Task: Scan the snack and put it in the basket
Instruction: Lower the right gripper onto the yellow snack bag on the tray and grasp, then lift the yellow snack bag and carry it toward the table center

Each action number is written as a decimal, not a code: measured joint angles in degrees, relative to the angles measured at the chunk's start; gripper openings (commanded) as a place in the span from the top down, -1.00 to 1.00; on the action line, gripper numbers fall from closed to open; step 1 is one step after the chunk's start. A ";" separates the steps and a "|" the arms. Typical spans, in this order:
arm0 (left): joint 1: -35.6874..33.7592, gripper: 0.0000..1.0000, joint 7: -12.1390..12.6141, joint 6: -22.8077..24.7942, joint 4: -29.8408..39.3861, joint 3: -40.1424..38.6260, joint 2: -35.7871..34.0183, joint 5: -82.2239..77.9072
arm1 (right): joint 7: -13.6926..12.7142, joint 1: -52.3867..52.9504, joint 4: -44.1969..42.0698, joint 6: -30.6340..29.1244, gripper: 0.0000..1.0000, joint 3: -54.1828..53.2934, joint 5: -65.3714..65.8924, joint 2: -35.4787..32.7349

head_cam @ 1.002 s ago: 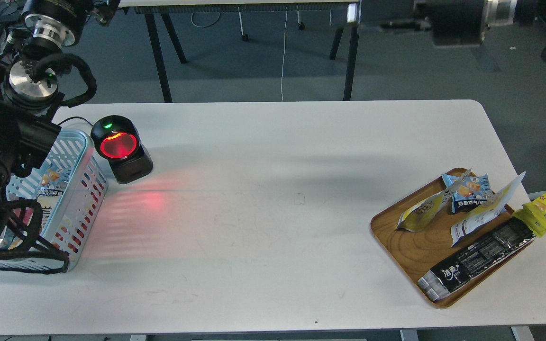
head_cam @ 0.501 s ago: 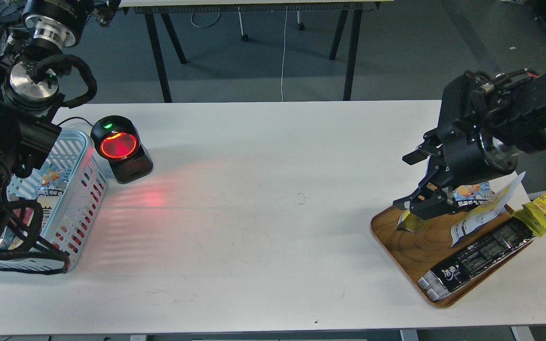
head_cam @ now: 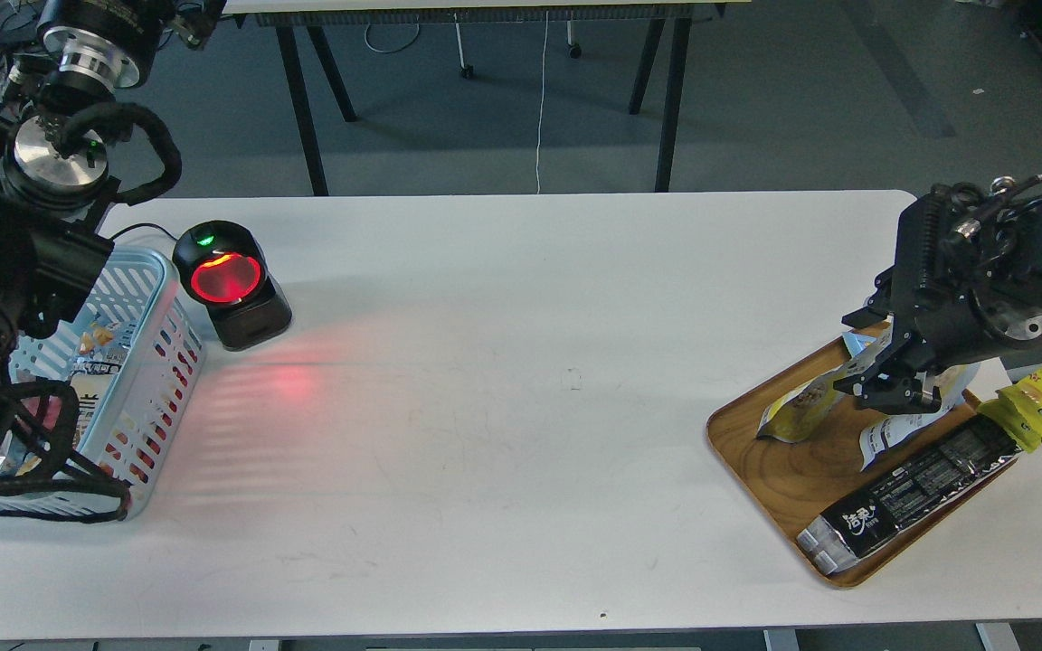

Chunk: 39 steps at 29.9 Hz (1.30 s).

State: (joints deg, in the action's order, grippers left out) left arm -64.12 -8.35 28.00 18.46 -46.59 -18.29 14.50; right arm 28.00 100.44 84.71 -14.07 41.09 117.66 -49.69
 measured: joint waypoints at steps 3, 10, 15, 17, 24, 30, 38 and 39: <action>-0.01 -0.99 0.00 0.00 0.00 0.00 0.01 0.00 | 0.00 -0.35 -0.12 -0.03 0.22 0.09 0.08 -0.09; -0.14 -0.99 -0.40 0.00 0.00 -0.06 0.35 0.00 | 0.00 -1.98 -1.96 -0.02 0.24 0.09 0.07 0.09; -0.54 -0.99 -0.44 0.00 0.00 -0.08 0.24 0.00 | 0.00 -2.32 -3.99 0.76 0.30 -0.22 -0.44 1.01; -0.54 -0.99 -0.44 0.00 0.00 -0.08 0.08 0.00 | 0.00 -2.59 -4.47 1.24 0.41 -0.23 -0.48 1.13; -0.34 -0.99 -0.44 0.00 0.00 -0.08 -0.06 0.00 | 0.00 -3.19 -4.91 1.56 0.98 -0.23 -0.48 1.40; -0.31 -0.99 -0.44 0.00 0.00 -0.08 0.07 0.00 | 0.00 -3.16 -5.49 2.94 1.00 -0.23 -0.46 1.59; -0.55 -0.99 -0.44 0.00 0.00 -0.08 0.02 0.00 | 0.01 -1.71 -5.44 3.66 1.00 -2.92 -1.04 1.25; -0.55 -0.99 -0.44 0.00 0.00 -0.08 -0.03 0.00 | 0.00 -1.03 -5.43 3.66 1.00 -3.39 -1.09 1.15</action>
State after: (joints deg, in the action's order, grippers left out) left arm -64.67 -8.79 28.00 18.46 -46.67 -18.32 14.50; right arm 28.00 99.41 79.28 -10.40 37.70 116.57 -48.53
